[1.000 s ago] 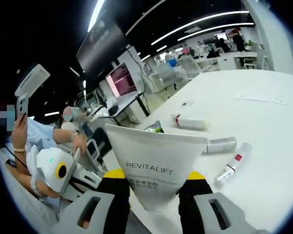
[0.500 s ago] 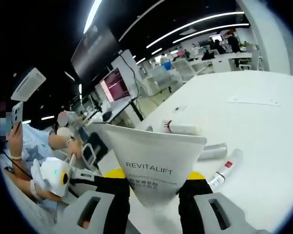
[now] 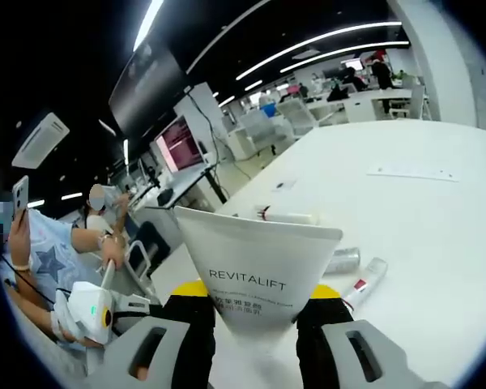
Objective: Arrange the skincare products in the storage area until every visible bottle or jar stands upright without overlapping.
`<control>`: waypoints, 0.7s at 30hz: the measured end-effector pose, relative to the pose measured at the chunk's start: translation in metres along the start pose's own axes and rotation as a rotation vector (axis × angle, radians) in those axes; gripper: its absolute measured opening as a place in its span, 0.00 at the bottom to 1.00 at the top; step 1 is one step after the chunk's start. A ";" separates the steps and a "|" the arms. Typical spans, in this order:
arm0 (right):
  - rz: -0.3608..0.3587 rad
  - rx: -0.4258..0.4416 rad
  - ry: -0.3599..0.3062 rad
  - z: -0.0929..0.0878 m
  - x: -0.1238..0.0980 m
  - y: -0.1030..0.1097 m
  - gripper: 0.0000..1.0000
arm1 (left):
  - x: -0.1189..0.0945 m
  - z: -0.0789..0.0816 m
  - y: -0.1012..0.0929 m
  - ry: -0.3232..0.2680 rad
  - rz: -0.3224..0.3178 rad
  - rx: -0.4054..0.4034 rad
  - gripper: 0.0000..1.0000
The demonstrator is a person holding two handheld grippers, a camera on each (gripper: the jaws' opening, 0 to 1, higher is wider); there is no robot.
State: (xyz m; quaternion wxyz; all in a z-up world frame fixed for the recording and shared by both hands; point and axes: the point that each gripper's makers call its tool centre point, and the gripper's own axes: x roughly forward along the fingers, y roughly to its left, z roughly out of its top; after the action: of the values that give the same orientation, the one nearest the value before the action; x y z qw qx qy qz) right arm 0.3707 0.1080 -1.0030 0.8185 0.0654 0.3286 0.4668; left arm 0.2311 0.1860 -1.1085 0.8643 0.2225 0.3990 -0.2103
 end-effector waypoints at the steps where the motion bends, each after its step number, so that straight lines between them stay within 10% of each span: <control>1: -0.005 0.002 0.000 0.001 0.001 -0.002 0.33 | 0.000 0.000 0.000 0.002 0.000 -0.002 0.55; 21: -0.121 -0.053 -0.027 0.026 -0.002 -0.055 0.33 | 0.002 -0.005 0.000 0.028 0.004 0.006 0.42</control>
State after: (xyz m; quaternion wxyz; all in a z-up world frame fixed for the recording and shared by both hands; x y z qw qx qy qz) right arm 0.4250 0.0810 -1.0042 0.8510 0.0300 0.3086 0.4239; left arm 0.2293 0.1890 -1.1134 0.8585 0.2290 0.4097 -0.2066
